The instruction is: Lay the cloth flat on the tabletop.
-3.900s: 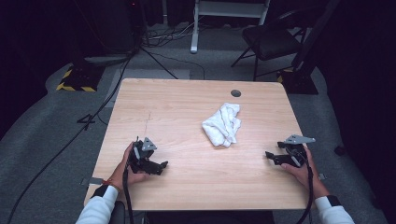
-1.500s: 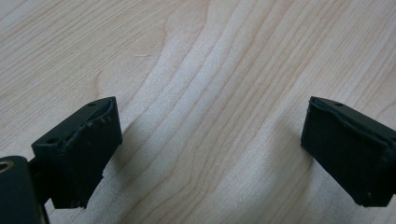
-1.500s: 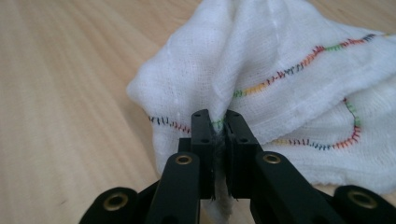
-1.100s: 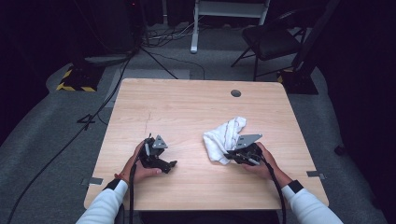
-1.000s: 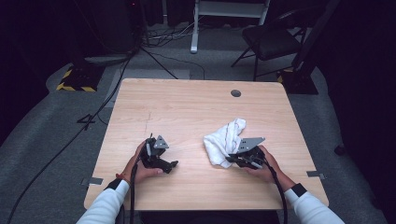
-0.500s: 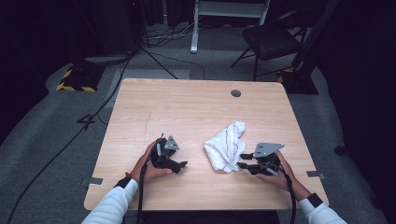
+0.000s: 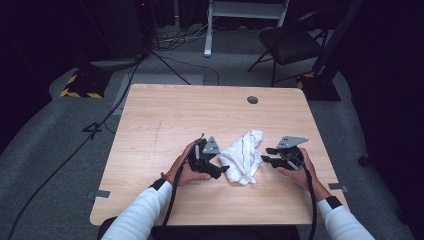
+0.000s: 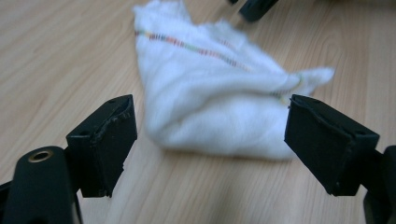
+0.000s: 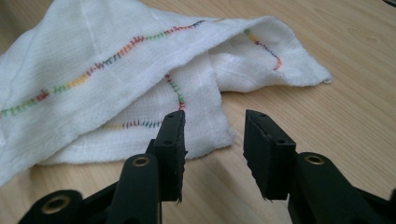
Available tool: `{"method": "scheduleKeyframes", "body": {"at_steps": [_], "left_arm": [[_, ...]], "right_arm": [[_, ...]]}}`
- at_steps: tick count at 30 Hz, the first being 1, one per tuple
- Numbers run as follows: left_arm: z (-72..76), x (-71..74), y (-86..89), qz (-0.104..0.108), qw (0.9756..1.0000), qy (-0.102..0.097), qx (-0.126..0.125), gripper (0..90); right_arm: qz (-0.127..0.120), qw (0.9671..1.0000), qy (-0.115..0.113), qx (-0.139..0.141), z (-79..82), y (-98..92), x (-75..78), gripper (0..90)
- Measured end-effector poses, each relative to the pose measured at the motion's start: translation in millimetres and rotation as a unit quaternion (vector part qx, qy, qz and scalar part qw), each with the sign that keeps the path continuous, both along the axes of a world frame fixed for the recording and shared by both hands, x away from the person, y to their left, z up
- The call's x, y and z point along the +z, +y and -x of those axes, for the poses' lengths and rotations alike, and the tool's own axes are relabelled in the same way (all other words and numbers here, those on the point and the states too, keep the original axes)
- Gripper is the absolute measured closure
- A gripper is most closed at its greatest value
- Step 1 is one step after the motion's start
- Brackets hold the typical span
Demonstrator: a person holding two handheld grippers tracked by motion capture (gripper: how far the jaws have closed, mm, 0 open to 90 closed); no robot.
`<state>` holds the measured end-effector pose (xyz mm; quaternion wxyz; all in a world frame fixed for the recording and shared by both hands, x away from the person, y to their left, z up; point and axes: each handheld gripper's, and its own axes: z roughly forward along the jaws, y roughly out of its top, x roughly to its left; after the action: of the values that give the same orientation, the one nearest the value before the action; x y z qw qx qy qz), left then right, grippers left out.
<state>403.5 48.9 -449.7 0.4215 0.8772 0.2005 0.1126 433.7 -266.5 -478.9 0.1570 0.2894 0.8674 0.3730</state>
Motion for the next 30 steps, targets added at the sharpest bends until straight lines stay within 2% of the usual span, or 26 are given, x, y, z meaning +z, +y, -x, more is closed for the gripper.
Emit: {"method": "scheduleKeyframes", "body": {"at_steps": [2,7,12,14,16,17,18,19,22,26,30], "left_arm": [[-1.2,1.6,-2.9,0.001,1.0,0.0,-0.006,18.0],[-3.2,0.5,-23.8,0.002,0.9993,-0.009,-0.036,18.3],[-9.9,-9.5,-35.1,-0.018,0.999,-0.012,-0.039,22.0],[-11.4,-11.0,-35.8,-0.019,0.999,-0.009,-0.039,26.7],[-14.9,-14.3,-35.4,-0.024,0.9987,-0.004,-0.044,38.5],[-17.4,-16.3,-32.5,-0.035,0.9979,-0.005,-0.055,42.7],[-17.4,-16.3,-32.5,-0.035,0.9979,-0.005,-0.055,49.7],[-19.0,-16.7,-28.8,-0.044,0.9971,-0.01,-0.06,56.2],[-21.9,-16.0,-21.2,-0.04,0.9975,-0.013,-0.056,68.9],[-24.0,-16.3,-16.4,-0.041,0.9977,-0.011,-0.052,79.8],[-27.8,-17.4,-9.0,-0.044,0.9978,-0.013,-0.048,85.5]], "right_arm": [[0.009,0.9999,-0.003,-0.008,-5.0,3.6,-1.9,57.6],[0.013,0.9999,-0.002,-0.006,-12.1,10.4,-6.9,57.2],[0.022,0.9997,-0.003,-0.008,-15.2,16.3,-11.8,57.6],[0.021,0.9998,-0.002,-0.006,-15.6,18.2,-12.5,57.9],[0.023,0.9997,0.001,-0.005,-15.6,19.2,-13.5,58.2],[0.02,0.9998,0.003,-0.006,-15.6,19.1,-13.6,58.1],[0.019,0.9998,0.004,-0.005,-15.7,18.5,-13.7,58.1],[0.018,0.9998,0.006,-0.005,-16.0,17.9,-13.7,58.8],[0.009,0.9998,0.017,-0.005,-16.8,16.0,-14.4,60.9],[0.002,0.9997,0.024,-0.001,-17.1,14.7,-14.9,66.9],[-0.001,0.9995,0.031,0.004,-16.7,13.7,-14.8,71.6]]}}
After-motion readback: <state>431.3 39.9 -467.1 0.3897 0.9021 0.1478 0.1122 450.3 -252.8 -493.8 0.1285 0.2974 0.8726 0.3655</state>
